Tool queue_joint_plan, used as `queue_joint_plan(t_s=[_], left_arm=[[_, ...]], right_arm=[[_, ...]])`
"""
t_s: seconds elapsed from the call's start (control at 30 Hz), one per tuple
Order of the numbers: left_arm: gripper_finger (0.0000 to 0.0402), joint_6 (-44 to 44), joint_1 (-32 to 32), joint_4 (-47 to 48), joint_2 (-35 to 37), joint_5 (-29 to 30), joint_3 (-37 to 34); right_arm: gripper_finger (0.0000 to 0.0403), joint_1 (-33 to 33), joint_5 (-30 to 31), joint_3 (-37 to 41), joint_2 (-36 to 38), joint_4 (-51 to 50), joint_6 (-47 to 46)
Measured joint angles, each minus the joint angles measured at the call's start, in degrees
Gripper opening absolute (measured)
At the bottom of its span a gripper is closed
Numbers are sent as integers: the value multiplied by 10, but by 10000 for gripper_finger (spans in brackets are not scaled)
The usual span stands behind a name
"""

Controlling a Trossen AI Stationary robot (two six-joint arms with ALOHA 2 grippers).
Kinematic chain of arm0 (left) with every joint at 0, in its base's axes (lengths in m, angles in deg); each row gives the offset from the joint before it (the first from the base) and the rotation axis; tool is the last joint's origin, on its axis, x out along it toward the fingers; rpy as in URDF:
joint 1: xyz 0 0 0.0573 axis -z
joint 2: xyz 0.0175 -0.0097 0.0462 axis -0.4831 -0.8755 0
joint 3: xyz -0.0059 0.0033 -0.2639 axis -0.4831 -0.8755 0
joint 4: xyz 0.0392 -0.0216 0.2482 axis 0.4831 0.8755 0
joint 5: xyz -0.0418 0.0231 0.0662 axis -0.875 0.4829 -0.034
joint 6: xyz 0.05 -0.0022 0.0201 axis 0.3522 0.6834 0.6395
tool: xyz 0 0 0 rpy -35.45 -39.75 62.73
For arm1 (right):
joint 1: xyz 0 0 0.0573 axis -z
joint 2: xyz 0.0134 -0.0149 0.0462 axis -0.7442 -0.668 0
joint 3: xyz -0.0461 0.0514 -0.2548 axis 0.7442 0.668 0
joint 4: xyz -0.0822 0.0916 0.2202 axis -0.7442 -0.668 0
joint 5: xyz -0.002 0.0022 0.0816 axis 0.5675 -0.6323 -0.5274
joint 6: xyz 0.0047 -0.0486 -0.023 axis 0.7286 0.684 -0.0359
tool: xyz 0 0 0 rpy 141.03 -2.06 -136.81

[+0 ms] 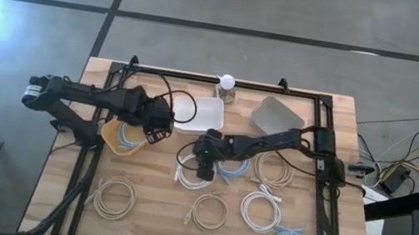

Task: Sort HDMI cables
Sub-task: Put the top white hdmi cable into the white bin

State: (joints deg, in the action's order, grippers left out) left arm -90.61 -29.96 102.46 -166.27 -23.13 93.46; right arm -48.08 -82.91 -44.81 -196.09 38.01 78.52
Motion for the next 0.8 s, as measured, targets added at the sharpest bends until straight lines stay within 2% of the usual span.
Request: queue_joint_plan(t_s=[0.43, 0.8], left_arm=[[145, -13, 12, 0, 0, 0, 0], [145, -15, 16, -1, 0, 0, 0]], right_arm=[[31, 0, -2, -4, 1, -8, 0], [22, 1, 14, -1, 60, -43, 6]])
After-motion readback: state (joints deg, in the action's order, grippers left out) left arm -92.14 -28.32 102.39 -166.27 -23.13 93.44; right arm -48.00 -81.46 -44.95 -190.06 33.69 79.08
